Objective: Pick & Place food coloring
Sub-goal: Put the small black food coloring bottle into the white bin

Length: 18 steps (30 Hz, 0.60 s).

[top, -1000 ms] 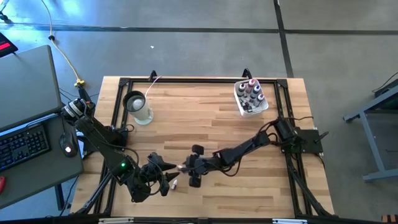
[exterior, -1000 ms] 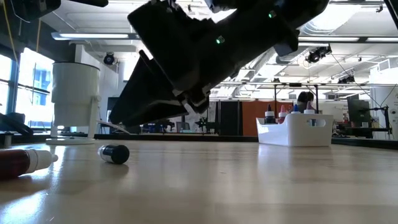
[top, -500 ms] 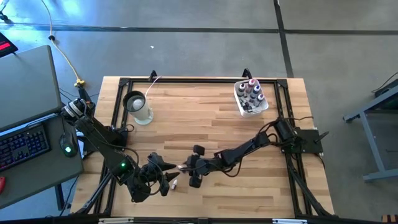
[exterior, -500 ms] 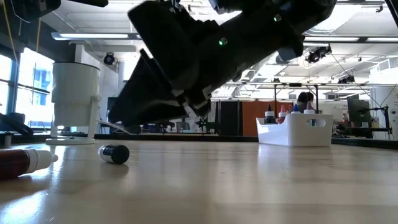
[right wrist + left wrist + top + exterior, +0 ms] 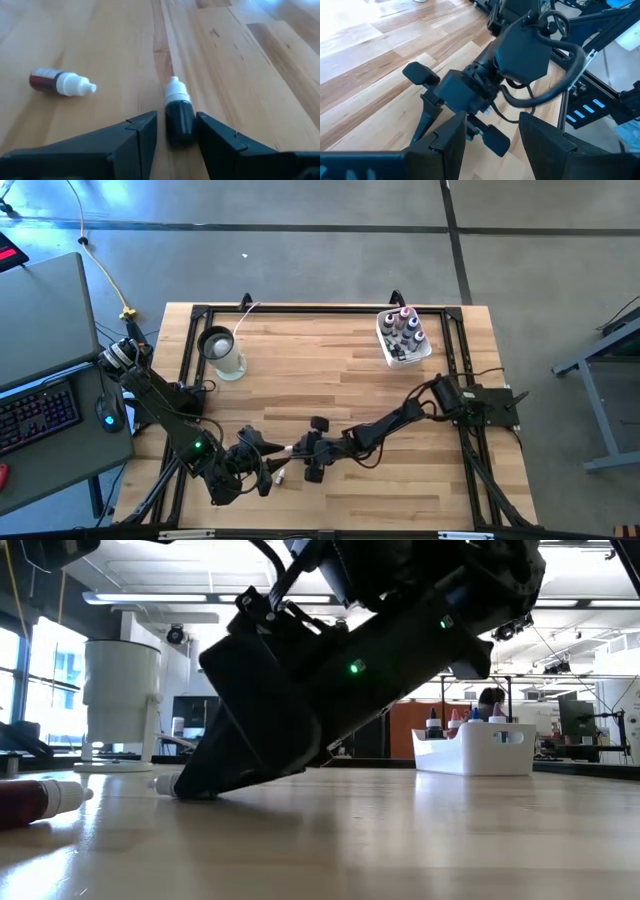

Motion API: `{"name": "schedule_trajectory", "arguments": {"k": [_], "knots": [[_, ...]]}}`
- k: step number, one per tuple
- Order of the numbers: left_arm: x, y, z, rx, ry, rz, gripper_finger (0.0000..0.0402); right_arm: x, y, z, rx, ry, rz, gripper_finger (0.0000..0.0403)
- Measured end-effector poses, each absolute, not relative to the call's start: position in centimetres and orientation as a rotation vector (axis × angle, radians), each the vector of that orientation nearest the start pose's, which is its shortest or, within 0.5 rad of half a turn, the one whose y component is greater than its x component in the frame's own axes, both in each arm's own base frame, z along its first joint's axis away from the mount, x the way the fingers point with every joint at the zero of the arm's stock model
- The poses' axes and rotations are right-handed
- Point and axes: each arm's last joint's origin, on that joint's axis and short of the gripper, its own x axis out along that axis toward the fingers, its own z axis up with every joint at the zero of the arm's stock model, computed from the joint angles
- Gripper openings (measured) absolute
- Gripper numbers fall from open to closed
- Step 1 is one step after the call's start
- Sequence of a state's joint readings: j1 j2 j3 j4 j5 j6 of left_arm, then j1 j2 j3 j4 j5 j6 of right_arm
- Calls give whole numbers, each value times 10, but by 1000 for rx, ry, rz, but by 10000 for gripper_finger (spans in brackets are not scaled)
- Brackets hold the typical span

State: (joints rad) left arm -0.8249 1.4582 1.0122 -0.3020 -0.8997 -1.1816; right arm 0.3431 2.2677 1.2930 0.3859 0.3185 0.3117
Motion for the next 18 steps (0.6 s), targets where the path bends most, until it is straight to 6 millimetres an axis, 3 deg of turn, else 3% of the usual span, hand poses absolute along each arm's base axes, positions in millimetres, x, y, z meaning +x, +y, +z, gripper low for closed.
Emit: {"name": "schedule_trajectory", "arguments": {"k": [6, 13, 18], "knots": [[220, -205, 256, -588, 367, 329, 181, 432, 145, 83, -25, 575, 19, 119], [220, -205, 256, -590, 370, 326, 181, 433, 142, 83, 2, 584, 42, 77], [220, -206, 256, -593, 380, 317, 181, 431, 140, 93, -7, 614, 48, 72]]}}
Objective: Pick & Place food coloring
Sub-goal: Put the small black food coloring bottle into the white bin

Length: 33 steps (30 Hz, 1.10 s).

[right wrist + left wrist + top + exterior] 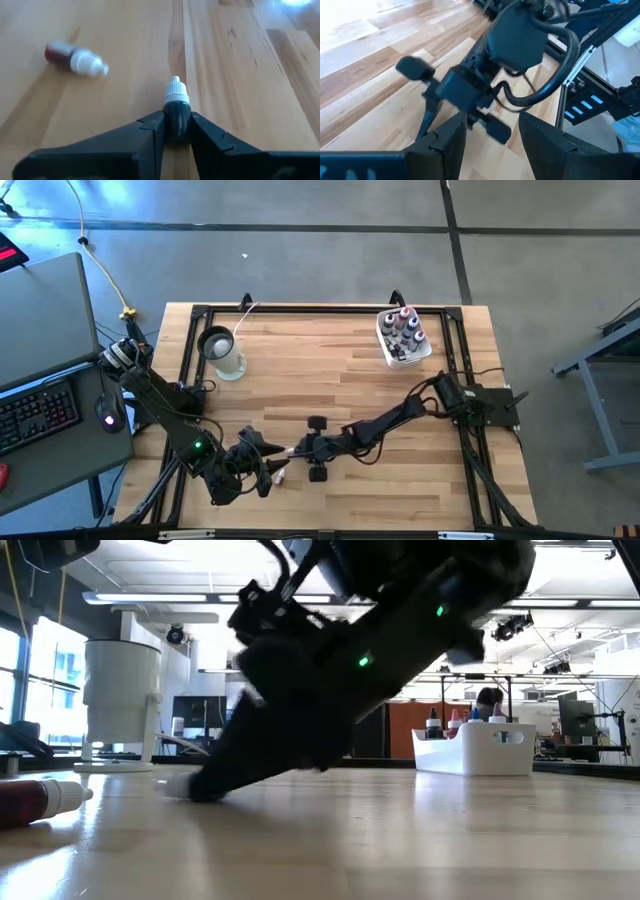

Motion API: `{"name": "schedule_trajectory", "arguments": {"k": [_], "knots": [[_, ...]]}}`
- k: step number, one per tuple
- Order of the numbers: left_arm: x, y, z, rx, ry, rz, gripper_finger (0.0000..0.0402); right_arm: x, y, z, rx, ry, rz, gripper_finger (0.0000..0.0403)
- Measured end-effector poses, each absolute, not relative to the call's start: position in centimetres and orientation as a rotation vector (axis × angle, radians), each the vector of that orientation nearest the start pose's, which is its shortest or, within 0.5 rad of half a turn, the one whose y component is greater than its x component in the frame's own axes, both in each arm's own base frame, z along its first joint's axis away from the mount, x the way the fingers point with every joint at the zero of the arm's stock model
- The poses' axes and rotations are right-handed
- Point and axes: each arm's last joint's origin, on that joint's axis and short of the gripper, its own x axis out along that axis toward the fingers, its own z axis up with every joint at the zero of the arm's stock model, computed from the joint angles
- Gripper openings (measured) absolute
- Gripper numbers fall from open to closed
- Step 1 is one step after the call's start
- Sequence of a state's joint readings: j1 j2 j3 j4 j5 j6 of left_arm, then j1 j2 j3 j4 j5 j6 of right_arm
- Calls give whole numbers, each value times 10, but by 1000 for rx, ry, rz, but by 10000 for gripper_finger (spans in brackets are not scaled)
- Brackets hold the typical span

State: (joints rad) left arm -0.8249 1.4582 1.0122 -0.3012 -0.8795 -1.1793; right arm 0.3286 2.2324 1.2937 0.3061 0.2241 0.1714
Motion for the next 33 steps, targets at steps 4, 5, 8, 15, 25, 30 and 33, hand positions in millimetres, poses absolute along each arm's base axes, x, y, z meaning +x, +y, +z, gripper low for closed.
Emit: {"name": "schedule_trajectory", "arguments": {"k": [4, 5, 8, 15, 25, 30, 33], "knots": [[220, -206, 256, -594, 382, 316, 181, 419, 134, 124, -42, 697, 23, 81], [220, -206, 256, -593, 382, 316, 181, 414, 132, 136, -53, 711, -3, 82], [220, -206, 256, -596, 386, 312, 181, 397, 123, 173, -114, 754, -129, 79], [220, -206, 256, -602, 391, 304, 181, 325, 87, 262, -288, 849, -462, 75], [220, -207, 256, -604, 396, 299, 181, 228, 0, 245, -40, 886, -813, 77], [221, -206, 256, -595, 384, 309, 181, 201, -34, 204, -18, 797, -902, 77], [221, -206, 256, -592, 372, 318, 181, 198, -49, 193, 55, 709, -863, 78]]}}
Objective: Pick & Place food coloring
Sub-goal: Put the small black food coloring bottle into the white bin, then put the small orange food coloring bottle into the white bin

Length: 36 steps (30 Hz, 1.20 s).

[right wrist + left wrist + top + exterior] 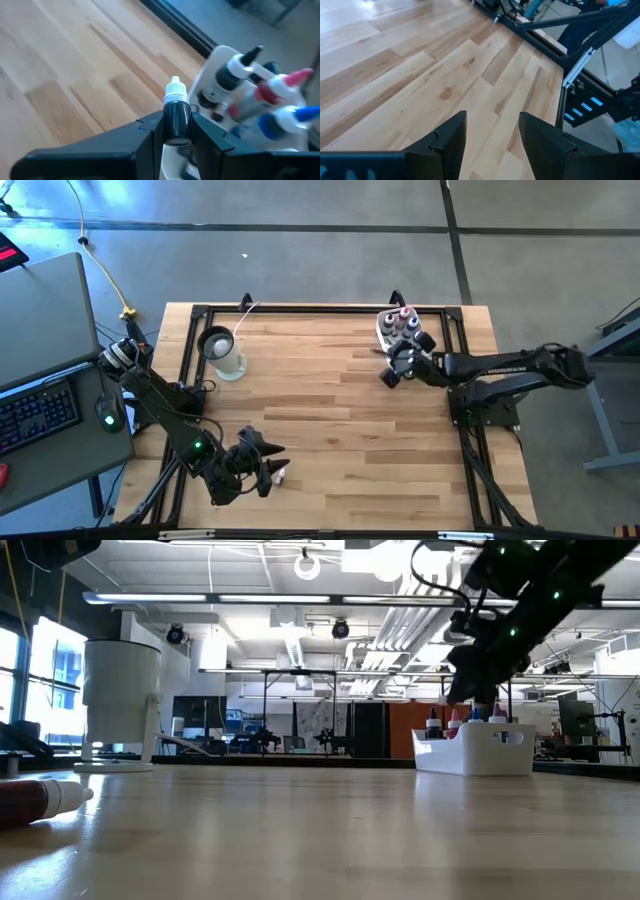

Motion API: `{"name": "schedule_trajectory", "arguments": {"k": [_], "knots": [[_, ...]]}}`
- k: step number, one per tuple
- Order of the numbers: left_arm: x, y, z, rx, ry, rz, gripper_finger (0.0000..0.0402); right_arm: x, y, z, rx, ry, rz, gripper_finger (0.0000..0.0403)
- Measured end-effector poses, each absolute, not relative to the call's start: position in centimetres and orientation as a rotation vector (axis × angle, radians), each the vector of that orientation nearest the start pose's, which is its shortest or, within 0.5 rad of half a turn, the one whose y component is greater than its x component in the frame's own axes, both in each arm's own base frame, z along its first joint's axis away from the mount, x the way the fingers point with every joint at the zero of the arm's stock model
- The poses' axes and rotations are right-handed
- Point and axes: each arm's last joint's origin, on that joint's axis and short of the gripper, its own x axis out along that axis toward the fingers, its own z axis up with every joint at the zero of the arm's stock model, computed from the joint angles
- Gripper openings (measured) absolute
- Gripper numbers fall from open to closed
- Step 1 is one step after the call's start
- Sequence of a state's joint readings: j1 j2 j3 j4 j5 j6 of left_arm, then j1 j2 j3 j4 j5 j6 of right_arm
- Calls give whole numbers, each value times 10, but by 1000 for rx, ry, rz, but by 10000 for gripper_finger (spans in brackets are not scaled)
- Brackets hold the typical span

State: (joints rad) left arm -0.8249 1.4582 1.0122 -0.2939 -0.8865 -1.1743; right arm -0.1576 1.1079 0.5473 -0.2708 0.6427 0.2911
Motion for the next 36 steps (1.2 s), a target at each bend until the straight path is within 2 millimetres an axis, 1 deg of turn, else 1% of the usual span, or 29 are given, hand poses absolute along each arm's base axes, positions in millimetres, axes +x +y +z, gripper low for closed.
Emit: {"name": "schedule_trajectory", "arguments": {"k": [4, 10, 14, 17, 20, 22, 25, 27, 30, 32, 34, 36], "knots": [[221, -206, 256, -599, 365, 323, 181, 192, -68, 180, 33, 705, -888, 78], [221, -206, 257, -604, 363, 322, 181, 179, -88, 173, 74, 739, -966, 83], [221, -206, 257, -603, 364, 322, 181, 175, -98, 172, 124, 735, -968, 101], [221, -206, 257, -604, 365, 321, 181, 176, -102, 175, 147, 697, -959, 116], [221, -206, 257, -606, 370, 317, 181, 180, -102, 179, 171, 665, -903, 126], [221, -206, 257, -607, 371, 315, 181, 187, -100, 186, 185, 637, -839, 128], [221, -206, 257, -607, 371, 316, 181, 200, -90, 198, 211, 583, -664, 128], [221, -206, 256, -609, 371, 316, 181, 211, -75, 205, 228, 533, -500, 129], [221, -206, 257, -636, 358, 329, 181, 225, -42, 213, 241, 450, -276, 129], [221, -206, 257, -643, 361, 326, 181, 231, -16, 218, 211, 411, -162, 129], [221, -207, 256, -655, 395, 297, 181, 233, 8, 220, 151, 387, -85, 129], [221, -209, 257, -696, 415, 274, 181, 232, 26, 221, 100, 374, -62, 129]]}}
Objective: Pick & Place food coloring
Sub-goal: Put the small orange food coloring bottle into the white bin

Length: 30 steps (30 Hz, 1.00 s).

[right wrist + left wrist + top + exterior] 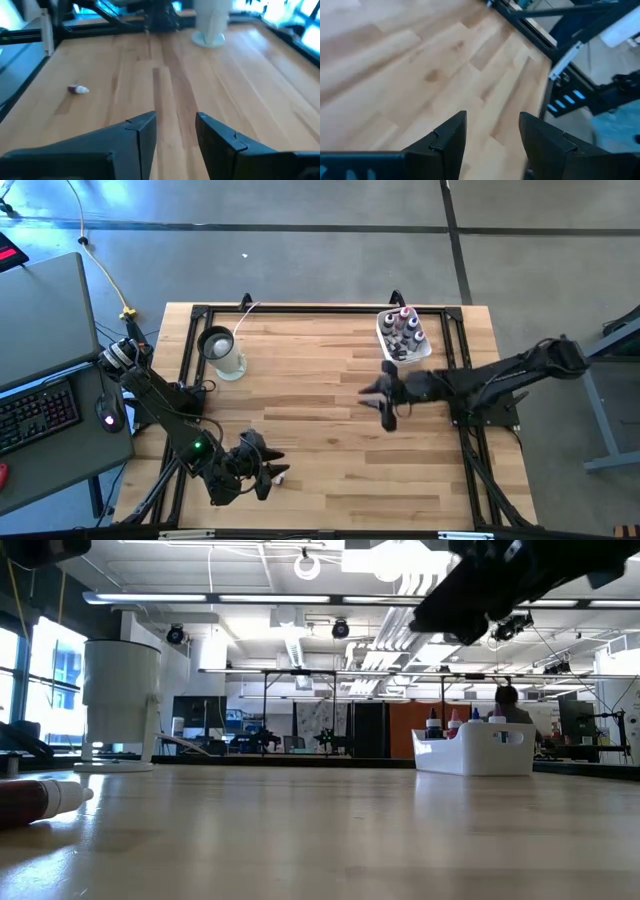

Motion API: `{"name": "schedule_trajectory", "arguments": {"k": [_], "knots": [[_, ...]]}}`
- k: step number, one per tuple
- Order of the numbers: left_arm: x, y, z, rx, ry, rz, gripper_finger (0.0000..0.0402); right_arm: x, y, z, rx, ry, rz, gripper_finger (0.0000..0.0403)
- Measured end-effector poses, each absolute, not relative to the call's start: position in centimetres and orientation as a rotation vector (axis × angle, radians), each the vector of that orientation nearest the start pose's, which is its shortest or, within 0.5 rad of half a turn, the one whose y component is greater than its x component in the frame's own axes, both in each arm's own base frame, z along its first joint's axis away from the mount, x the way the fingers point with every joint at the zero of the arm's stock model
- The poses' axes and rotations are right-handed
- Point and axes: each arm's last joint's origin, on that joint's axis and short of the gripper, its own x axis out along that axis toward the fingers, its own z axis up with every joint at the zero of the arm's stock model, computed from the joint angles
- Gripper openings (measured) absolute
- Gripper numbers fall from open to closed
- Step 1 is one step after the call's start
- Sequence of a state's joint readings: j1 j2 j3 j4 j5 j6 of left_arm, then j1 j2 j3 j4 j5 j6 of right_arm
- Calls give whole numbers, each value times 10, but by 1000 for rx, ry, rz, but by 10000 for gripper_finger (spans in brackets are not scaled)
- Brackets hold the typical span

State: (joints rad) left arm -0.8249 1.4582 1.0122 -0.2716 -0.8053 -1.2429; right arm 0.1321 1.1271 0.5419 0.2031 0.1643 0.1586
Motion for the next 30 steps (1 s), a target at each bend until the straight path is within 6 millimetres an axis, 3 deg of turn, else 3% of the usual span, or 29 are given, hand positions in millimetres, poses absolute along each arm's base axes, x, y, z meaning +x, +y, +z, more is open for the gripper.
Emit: {"name": "schedule_trajectory", "arguments": {"k": [5, 12, 21, 30], "knots": [[231, -222, 240, -794, 451, 242, 181, 228, 49, 222, 48, 357, -94, 129], [250, -244, 215, -875, 528, 267, 181, 226, 53, 221, 46, 361, -80, 129], [257, -233, 199, -926, 753, 463, 181, 223, 56, 213, 117, 472, 35, 129], [269, -226, 171, -928, 891, 535, 181, 217, 54, 203, 93, 580, -3, 129]]}}
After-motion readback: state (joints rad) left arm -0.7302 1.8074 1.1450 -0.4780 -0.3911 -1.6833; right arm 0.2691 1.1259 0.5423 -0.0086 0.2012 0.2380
